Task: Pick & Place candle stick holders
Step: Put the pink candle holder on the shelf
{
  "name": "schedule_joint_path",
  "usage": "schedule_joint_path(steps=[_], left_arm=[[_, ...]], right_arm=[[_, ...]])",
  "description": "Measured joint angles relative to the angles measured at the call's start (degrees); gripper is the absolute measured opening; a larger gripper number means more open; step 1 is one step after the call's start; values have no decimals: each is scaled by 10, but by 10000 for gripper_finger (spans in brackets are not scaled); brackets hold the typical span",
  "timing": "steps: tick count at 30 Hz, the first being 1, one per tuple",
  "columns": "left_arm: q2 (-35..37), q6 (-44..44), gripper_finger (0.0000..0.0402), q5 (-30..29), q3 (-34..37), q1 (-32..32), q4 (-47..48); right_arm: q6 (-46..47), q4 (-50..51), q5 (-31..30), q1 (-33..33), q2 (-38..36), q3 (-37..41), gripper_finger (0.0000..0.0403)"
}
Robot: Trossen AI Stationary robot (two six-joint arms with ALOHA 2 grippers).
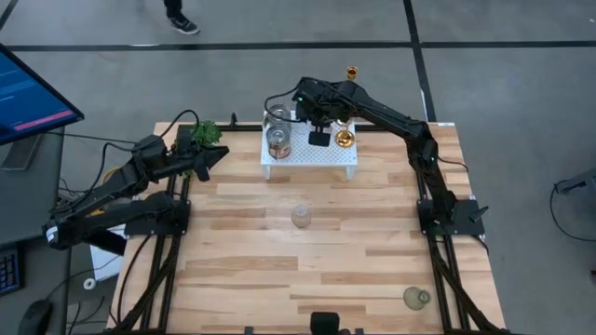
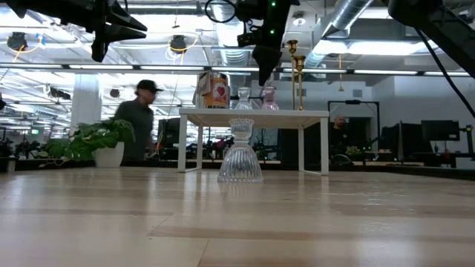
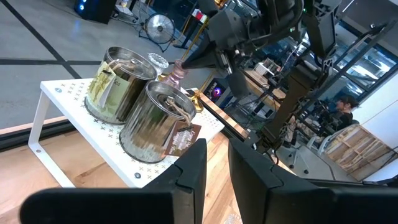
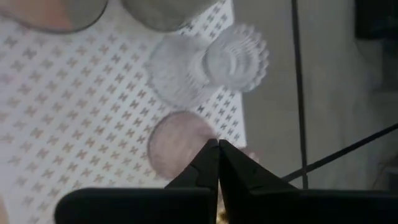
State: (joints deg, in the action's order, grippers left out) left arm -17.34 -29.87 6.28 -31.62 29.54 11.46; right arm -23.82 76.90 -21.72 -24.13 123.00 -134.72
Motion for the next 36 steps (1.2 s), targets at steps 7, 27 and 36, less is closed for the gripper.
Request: schedule_joint_path(steps=[7, 27, 36], left_arm=[[0, 0, 66, 0, 0, 0, 0], [0, 0, 66, 0, 0, 0, 0], [0, 9, 66, 0, 0, 0, 0]], right_arm=[[-2, -28, -9, 6, 0, 0, 0], [-37, 58, 12, 11, -19, 0, 0], [-37, 34, 14, -6, -19, 0, 0]])
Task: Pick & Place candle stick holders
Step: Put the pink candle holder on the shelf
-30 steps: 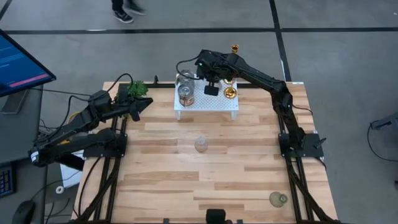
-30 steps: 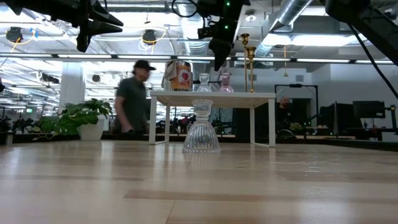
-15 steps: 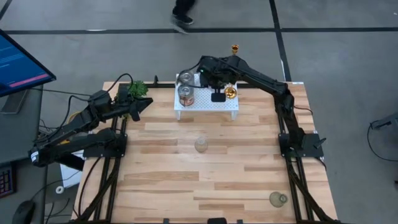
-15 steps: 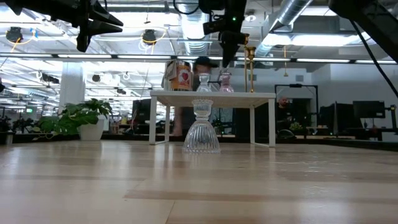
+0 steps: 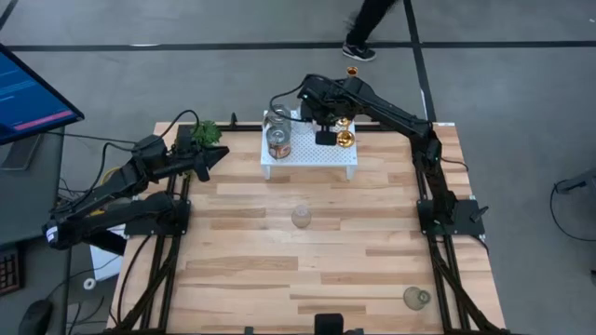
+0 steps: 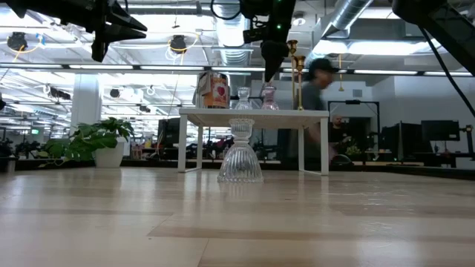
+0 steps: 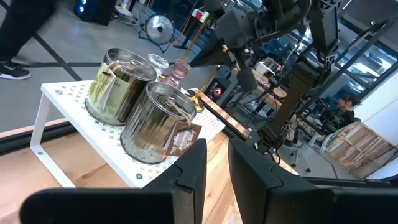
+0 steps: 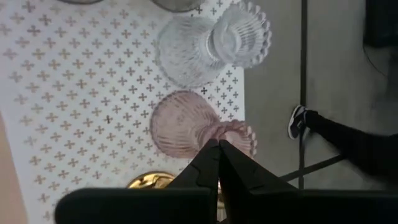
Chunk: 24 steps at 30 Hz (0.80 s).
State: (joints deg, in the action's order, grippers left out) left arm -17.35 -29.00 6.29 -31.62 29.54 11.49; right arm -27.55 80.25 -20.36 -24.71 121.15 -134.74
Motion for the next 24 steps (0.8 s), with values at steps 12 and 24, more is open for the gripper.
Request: schedule_joint_path(steps=[12, 24], left_arm=[[0, 0, 66, 0, 0, 0, 0], [0, 0, 66, 0, 0, 0, 0]], right_arm=[[-13, 7, 13, 26, -2, 0, 0], [-26, 30, 0, 18, 55, 1, 0]])
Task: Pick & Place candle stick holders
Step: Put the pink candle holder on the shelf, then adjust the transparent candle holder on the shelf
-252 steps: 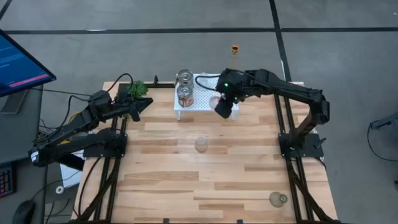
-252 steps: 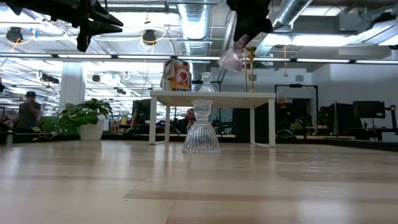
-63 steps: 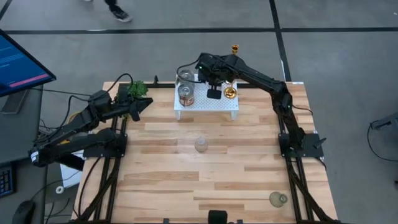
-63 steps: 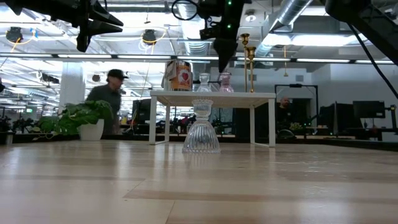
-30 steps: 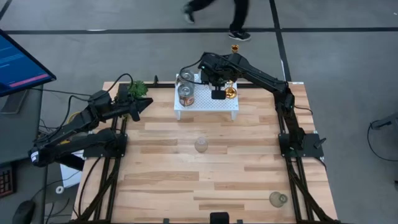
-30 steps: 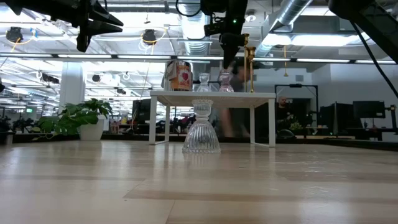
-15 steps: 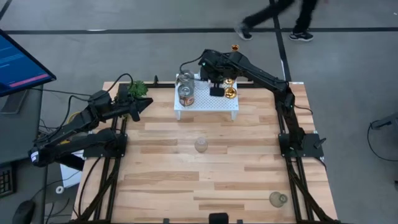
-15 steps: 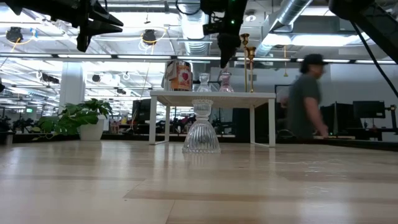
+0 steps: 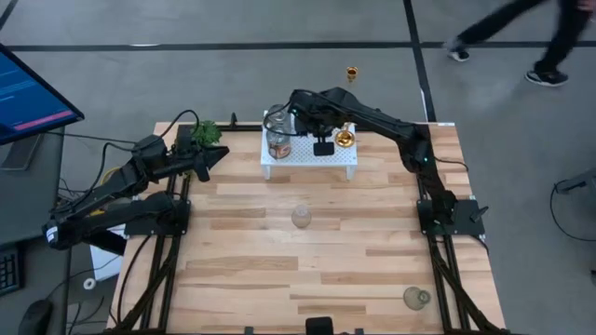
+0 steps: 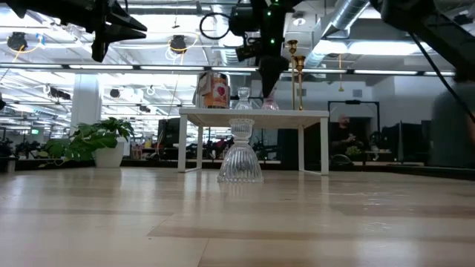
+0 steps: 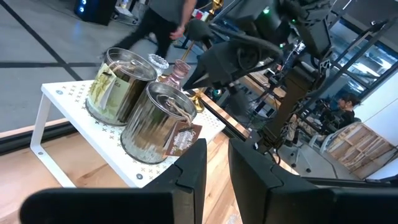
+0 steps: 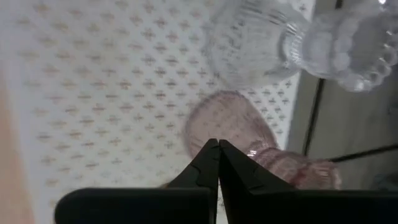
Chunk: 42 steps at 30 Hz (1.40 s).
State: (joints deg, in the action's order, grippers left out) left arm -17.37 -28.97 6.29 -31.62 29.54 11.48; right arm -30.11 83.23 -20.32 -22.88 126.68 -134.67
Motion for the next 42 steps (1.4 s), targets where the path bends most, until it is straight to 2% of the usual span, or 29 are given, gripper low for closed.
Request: schedule_joint_path(steps=[25, 33, 42], left_arm=[[0, 2, 66, 0, 0, 0, 0], [0, 2, 66, 0, 0, 0, 0], [0, 0, 66, 0, 0, 0, 0]], right_arm=[[-5, -27, -8, -36, 2, 0, 0], [-3, -42, -9, 4, -31, -1, 0], [-4, -136, 28, 30, -28, -1, 0]])
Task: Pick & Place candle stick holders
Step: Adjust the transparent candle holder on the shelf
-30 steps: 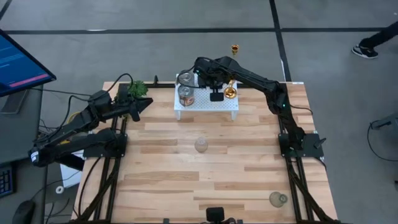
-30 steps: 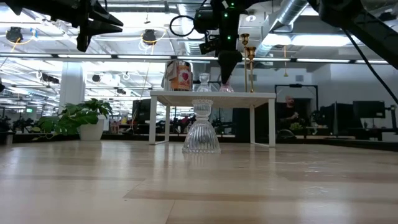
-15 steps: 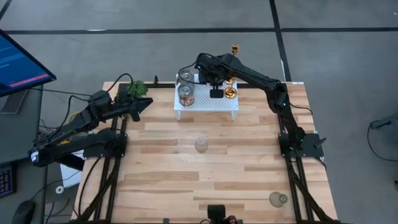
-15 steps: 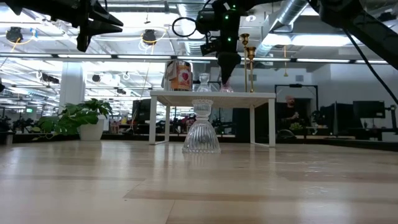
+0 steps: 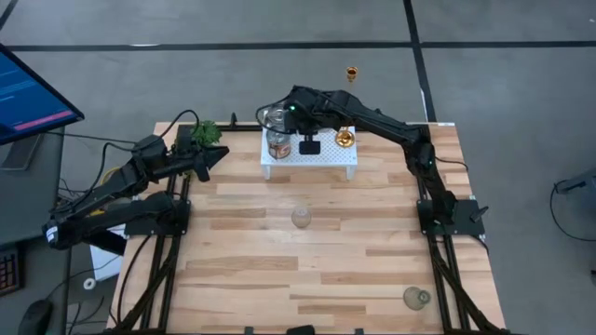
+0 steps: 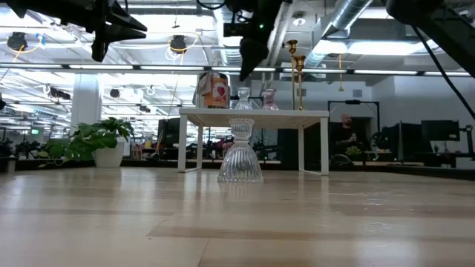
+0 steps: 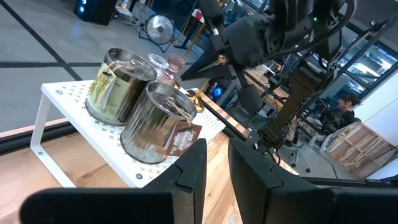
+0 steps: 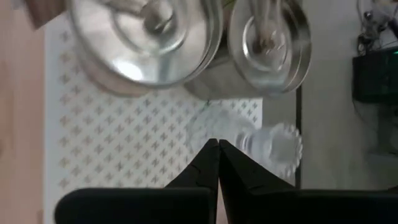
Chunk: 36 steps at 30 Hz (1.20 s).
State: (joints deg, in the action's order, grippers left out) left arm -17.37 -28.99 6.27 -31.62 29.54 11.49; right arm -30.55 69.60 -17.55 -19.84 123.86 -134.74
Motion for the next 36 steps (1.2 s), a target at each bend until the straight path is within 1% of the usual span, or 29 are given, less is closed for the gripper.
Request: schedule_joint_path(steps=[5, 8, 11, 14, 17, 22, 36], left_arm=[[0, -7, 66, 0, 0, 0, 0], [0, -15, 66, 0, 0, 0, 0], [0, -15, 66, 0, 0, 0, 0], [0, -15, 66, 0, 0, 0, 0], [0, -15, 66, 0, 0, 0, 0], [-3, -15, 66, 0, 0, 0, 0], [-34, -15, 66, -2, 0, 0, -7]], right_arm=[[2, -40, 11, -8, 1, 0, 0], [4, -41, 13, -17, 1, 0, 0], [16, -31, 33, -23, 4, 0, 0], [17, -16, 36, -22, 12, 1, 0], [16, -26, 41, -21, 18, -1, 0], [11, -20, 29, -27, 40, 0, 0], [4, -23, 22, -43, 49, 0, 0]])
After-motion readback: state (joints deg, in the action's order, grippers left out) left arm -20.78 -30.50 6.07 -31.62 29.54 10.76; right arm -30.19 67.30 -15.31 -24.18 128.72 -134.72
